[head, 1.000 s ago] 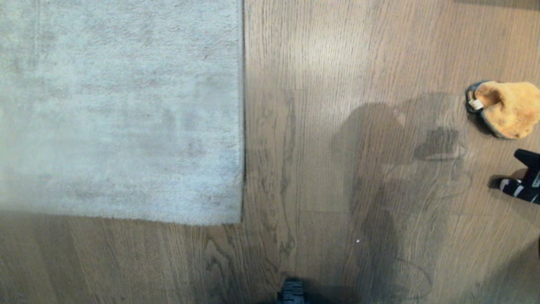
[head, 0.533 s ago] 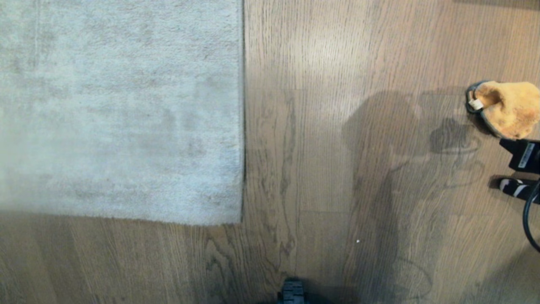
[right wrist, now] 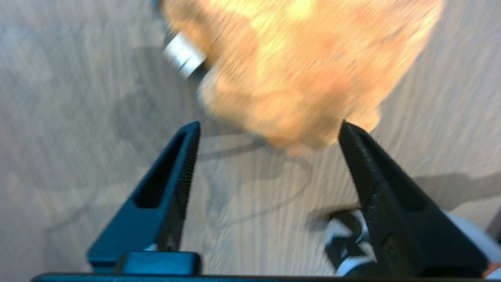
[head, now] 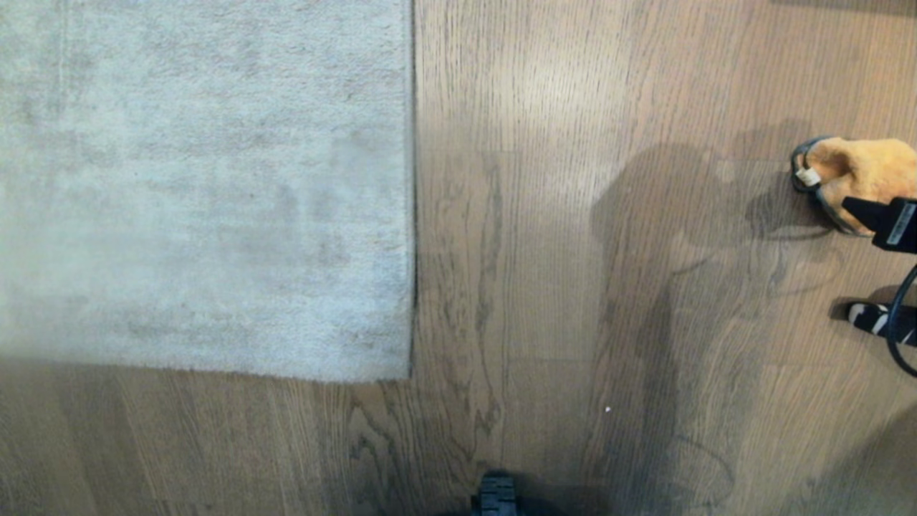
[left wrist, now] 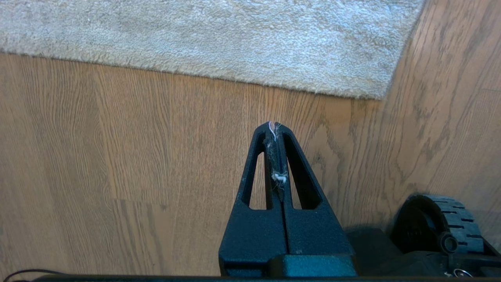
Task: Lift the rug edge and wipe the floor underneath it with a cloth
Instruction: Pick up the rag
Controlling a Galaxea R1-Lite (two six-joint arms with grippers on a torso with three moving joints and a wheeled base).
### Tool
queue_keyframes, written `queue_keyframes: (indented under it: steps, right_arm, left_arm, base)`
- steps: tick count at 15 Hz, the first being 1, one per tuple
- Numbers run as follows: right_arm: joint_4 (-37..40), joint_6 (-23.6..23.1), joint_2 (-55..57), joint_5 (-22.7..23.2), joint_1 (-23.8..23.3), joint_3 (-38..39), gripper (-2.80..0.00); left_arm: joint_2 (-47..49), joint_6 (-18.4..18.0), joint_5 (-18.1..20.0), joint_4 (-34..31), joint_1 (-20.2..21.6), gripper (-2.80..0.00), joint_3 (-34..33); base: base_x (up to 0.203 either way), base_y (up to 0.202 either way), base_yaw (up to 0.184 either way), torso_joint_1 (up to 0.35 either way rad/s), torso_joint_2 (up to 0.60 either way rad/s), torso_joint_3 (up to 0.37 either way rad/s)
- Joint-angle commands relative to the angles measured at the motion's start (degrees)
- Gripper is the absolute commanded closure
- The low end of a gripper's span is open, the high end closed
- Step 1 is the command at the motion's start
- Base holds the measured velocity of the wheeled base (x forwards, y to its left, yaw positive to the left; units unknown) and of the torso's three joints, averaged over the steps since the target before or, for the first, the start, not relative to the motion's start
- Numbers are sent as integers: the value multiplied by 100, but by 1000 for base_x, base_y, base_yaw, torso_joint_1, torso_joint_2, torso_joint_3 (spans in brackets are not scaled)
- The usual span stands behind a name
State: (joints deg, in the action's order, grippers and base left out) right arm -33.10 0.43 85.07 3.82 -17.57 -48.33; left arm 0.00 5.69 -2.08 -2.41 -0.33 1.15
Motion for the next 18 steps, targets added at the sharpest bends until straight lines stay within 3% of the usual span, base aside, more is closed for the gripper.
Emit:
queue_keyframes:
  steps: [1,7,10,18]
  right_arm:
    - [18,1,57,24,-126,-238,-280]
    - [-93,78,438,185,-459,-611,-280]
    - [-354,572,608,171,-493,-617,-280]
    - [-645,1053,954,164,-511,-569,-280]
  left_arm:
    - [0,2,-2,-1,-2,0,0]
    - [0,2,-2,-5,-2,0,0]
    - [0,2,-2,-5,-2,0,0]
    - [0,5,-2,-2,0,0,0]
  base:
    - [0,0,0,0,0,0]
    - [0,0,0,0,0,0]
    - [0,0,0,0,0,0]
    - [0,0,0,0,0,0]
